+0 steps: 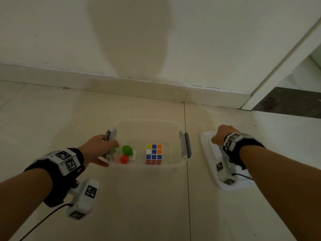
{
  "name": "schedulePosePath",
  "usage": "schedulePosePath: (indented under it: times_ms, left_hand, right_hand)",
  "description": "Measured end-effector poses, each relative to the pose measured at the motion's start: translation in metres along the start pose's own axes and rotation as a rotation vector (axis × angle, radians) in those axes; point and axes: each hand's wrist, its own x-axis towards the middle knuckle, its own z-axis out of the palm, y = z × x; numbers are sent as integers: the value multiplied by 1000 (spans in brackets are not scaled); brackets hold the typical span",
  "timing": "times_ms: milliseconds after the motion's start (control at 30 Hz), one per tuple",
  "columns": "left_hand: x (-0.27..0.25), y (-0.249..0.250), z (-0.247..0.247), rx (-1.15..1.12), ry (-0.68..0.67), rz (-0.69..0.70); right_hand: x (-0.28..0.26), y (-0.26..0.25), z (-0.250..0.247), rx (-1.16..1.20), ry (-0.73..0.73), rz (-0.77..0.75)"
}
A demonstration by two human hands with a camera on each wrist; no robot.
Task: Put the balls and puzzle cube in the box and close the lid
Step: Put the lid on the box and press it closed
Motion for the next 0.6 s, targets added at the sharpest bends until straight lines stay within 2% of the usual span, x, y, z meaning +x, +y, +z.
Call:
schedulePosePath:
  times_ms: [133,333,467,600]
  left_hand:
    - [6,0,3,-39,66,2]
    - [10,10,12,-128,167,56]
    - [12,10,20,-93,198,78]
    - [14,9,23,-91,182,65]
  right_hand:
    - [-11,13,15,-242,-86,-25]
    - [-13,12,20,-422,-46,-178]
    - [1,15,33,-360,-40,-170]
    - [10,24,47,-287,-51,-80]
